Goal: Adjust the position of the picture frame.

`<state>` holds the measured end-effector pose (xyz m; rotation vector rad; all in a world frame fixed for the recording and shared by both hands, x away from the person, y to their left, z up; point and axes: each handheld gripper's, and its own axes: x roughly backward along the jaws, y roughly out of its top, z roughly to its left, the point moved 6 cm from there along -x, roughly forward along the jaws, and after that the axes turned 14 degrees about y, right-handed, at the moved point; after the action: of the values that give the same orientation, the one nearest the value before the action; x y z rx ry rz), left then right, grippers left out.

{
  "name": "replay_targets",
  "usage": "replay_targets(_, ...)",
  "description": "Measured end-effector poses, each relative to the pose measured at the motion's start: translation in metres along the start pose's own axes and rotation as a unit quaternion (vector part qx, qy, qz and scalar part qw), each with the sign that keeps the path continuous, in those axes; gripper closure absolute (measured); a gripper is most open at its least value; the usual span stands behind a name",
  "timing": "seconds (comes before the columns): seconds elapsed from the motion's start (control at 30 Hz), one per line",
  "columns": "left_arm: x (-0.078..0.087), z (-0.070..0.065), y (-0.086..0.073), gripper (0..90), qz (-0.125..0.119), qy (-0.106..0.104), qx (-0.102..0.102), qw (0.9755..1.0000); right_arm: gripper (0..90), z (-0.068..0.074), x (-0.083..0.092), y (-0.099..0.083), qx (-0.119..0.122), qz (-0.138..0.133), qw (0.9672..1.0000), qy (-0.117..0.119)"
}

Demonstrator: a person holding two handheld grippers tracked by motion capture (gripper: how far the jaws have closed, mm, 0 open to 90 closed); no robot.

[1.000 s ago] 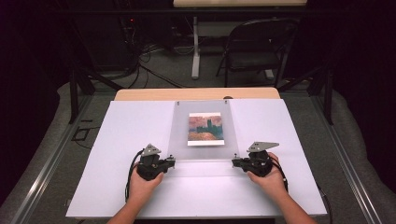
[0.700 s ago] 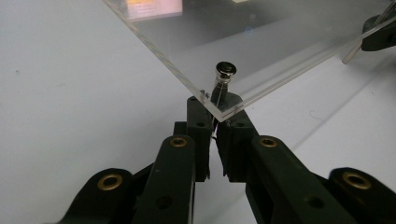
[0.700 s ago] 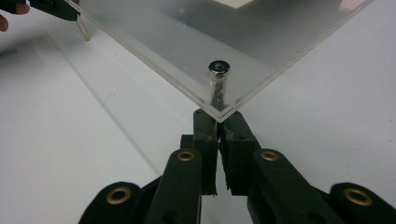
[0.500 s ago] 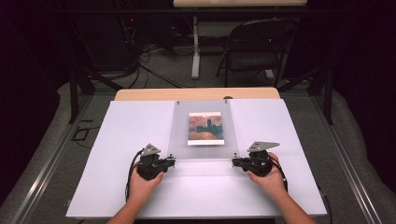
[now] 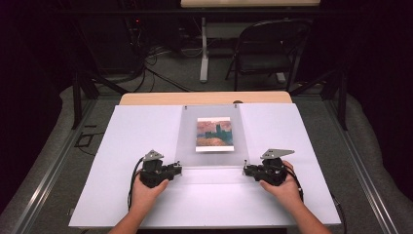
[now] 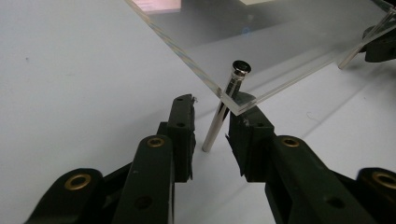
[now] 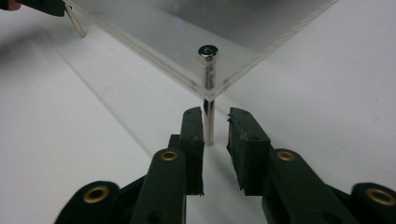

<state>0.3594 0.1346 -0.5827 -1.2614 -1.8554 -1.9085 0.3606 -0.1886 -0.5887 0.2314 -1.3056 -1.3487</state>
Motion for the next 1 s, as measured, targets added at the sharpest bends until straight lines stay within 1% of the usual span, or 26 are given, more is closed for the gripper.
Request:
replay_targets(0.03, 0.001, 0.000, 0.000, 68.0, 0.000, -0.002, -0.001, 1.0000, 70.1, 0.000, 0.001, 0.000, -0.001, -0.001, 1.0000, -0.001)
replay_targets(0.07, 0.003, 0.001, 0.000, 66.4, -0.003, 0.002, -0.001, 1.0000, 68.5, 0.000, 0.002, -0.001, 0.000, -0.001, 1.0000, -0.004)
replay_targets(0.1, 0.005, 0.002, 0.000, 64.8, -0.006, 0.000, 0.001, 1.0000, 66.9, 0.000, 0.003, 0.000, 0.003, -0.005, 1.0000, -0.005)
replay_targets(0.13, 0.007, 0.002, 0.000, 62.7, -0.006, -0.001, 0.001, 1.0000, 65.1, 0.000, 0.005, -0.001, -0.002, -0.005, 1.0000, -0.005)
replay_targets(0.17, 0.008, 0.004, -0.001, 60.6, -0.008, 0.003, -0.001, 1.0000, 63.2, 0.000, 0.006, -0.001, -0.001, -0.006, 1.0000, -0.005)
replay_targets(0.2, 0.011, 0.005, -0.002, 56.8, -0.005, 0.002, -0.001, 1.0000, 58.5, 0.002, 0.010, -0.002, 0.002, -0.005, 1.0000, -0.004)
replay_targets(0.23, 0.013, 0.007, -0.002, 56.8, -0.004, 0.003, 0.000, 1.0000, 58.5, 0.002, 0.010, -0.002, 0.002, -0.005, 1.0000, -0.004)
replay_targets(0.3, 0.017, 0.011, -0.004, 54.8, -0.002, 0.004, 0.004, 1.0000, 54.7, 0.003, 0.013, -0.004, 0.012, -0.005, 0.9999, -0.010)
replay_targets(0.37, 0.022, 0.015, -0.005, 52.2, 0.000, 0.004, 0.008, 1.0000, 52.2, 0.006, 0.018, -0.008, 0.008, -0.002, 0.9999, -0.010)
replay_targets(0.4, 0.025, 0.017, -0.005, 52.2, 0.000, 0.005, 0.010, 0.9999, 52.2, 0.006, 0.018, -0.008, 0.008, -0.002, 0.9999, -0.010)
replay_targets(0.43, 0.031, 0.020, -0.005, 51.2, -0.006, 0.009, 0.007, 0.9999, 50.8, 0.005, 0.022, -0.010, 0.014, 0.001, 0.9998, -0.016)
replay_targets(0.47, 0.031, 0.020, -0.005, 50.4, -0.006, 0.009, 0.007, 0.9999, 50.8, 0.005, 0.022, -0.010, 0.014, 0.001, 0.9998, -0.016)
replay_targets(0.53, 0.036, 0.023, -0.005, 50.3, -0.008, 0.012, 0.006, 0.9999, 49.5, 0.005, 0.027, -0.011, 0.014, -0.001, 0.9997, -0.021)
replay_targets(0.6, 0.041, 0.026, -0.004, 48.6, -0.016, 0.019, 0.003, 0.9997, 48.7, 0.004, 0.032, -0.012, 0.013, -0.002, 0.9996, -0.026)
replay_targets(0.73, 0.050, 0.031, 0.000, 46.2, -0.020, 0.029, -0.001, 0.9994, 46.1, 0.004, 0.044, -0.010, 0.007, -0.012, 0.9991, -0.041)
replay_targets(0.8, 0.053, 0.032, 0.002, 44.7, -0.021, 0.029, -0.001, 0.9994, 45.1, 0.004, 0.048, -0.007, 0.005, -0.019, 0.9989, -0.043)
replay_targets(0.83, 0.055, 0.033, 0.004, 44.7, -0.023, 0.029, -0.001, 0.9993, 45.5, 0.004, 0.051, -0.006, 0.005, -0.022, 0.9987, -0.046)
replay_targets(0.9, 0.057, 0.035, 0.007, 44.7, -0.028, 0.034, -0.003, 0.9990, 47.0, 0.005, 0.053, -0.004, 0.002, -0.024, 0.9988, -0.044)
replay_targets(0.97, 0.059, 0.037, 0.011, 44.5, -0.033, 0.038, 0.000, 0.9987, 47.4, 0.005, 0.055, -0.001, 0.010, -0.024, 0.9985, -0.047)
replay_targets(1.0, 0.060, 0.038, 0.014, 44.8, -0.034, 0.035, 0.003, 0.9988, 47.4, 0.006, 0.056, 0.001, 0.014, -0.020, 0.9985, -0.049)
